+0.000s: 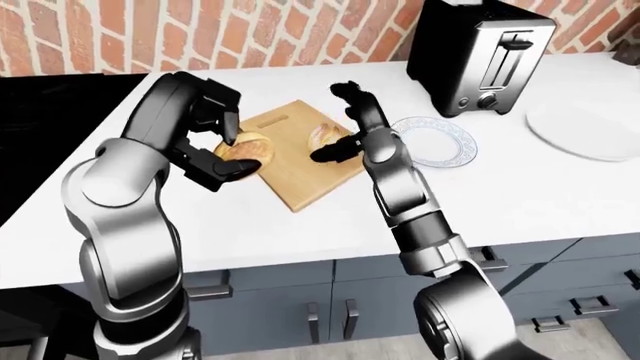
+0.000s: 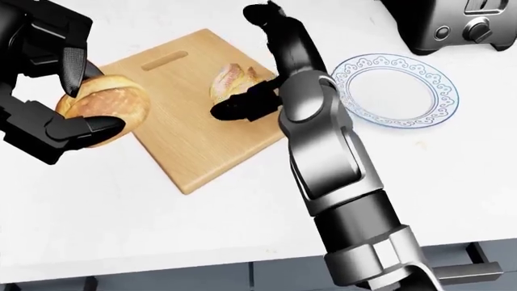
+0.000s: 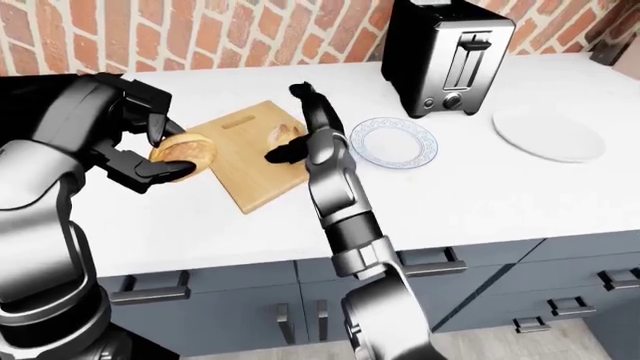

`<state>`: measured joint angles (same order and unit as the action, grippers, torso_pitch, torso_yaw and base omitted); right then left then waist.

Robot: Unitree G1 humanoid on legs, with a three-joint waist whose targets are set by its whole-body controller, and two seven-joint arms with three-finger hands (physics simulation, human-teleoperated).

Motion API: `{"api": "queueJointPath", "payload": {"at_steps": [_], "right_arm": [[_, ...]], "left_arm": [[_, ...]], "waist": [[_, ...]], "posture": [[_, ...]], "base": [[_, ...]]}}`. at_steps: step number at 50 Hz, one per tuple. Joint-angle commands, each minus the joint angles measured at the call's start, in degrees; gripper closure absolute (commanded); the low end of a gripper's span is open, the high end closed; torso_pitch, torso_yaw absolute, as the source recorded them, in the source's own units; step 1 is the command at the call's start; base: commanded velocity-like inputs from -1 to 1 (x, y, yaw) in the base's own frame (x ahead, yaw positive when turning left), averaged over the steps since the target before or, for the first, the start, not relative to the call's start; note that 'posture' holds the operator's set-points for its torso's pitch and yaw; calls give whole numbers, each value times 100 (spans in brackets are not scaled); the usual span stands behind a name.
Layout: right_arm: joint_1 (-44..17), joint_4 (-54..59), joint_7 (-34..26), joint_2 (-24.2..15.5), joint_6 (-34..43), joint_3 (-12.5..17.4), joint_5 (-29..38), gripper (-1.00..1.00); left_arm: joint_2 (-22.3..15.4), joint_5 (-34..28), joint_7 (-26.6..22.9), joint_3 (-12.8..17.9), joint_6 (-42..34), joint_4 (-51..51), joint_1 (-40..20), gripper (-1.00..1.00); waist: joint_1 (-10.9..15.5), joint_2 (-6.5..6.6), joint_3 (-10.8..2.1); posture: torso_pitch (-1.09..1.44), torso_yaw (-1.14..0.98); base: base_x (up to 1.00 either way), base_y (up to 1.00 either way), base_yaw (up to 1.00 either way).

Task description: Place all breads on the cutting board.

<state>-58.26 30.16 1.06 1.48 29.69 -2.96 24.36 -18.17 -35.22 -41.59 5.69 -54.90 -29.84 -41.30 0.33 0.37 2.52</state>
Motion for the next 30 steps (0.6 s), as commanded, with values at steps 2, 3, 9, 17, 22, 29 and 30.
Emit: {"api": "queueJointPath", "payload": {"at_steps": [2, 3, 9, 17, 22, 29, 30], "right_arm": [[-192, -482, -86, -49, 3, 27, 151, -98], [-175, -580, -125, -53, 60, 34, 173, -100], [316, -2427, -850, -189, 1008, -25, 492, -100], [869, -4447, -1844, -356, 1969, -81, 1036, -100], [1098, -5537, -2463, -466, 2534, -126, 1463, -100], [1261, -6773, -3154, -474, 3106, -307, 2250, -100], [1286, -6832, -3226, -454, 3108, -306, 2324, -100]], "left_arm": [[-61, -15, 83, 64, 99, -140, -199, 100], [-64, -10, 86, 61, 87, -140, -217, 100], [-1, 90, 312, 13, 156, 290, -551, 100], [233, 366, 964, -114, 435, 1354, -1158, 100], [394, 401, 1398, -215, 634, 1861, -1392, 100], [561, 434, 2099, -280, 1132, 2976, -1761, 100], [576, 442, 2162, -289, 1174, 3060, -1780, 100]], "waist": [[-2, 30, -172], [1, 27, -170], [40, -7, -134], [52, -55, -123], [49, -63, -129], [33, -50, -126], [33, -50, -125]], "posture": [[0, 0], [0, 0], [0, 0], [0, 0], [0, 0], [0, 0], [0, 0]], "base": [[0, 0, 0], [0, 0, 0], [0, 0, 0], [0, 0, 0], [0, 0, 0], [0, 0, 0], [0, 0, 0]]}}
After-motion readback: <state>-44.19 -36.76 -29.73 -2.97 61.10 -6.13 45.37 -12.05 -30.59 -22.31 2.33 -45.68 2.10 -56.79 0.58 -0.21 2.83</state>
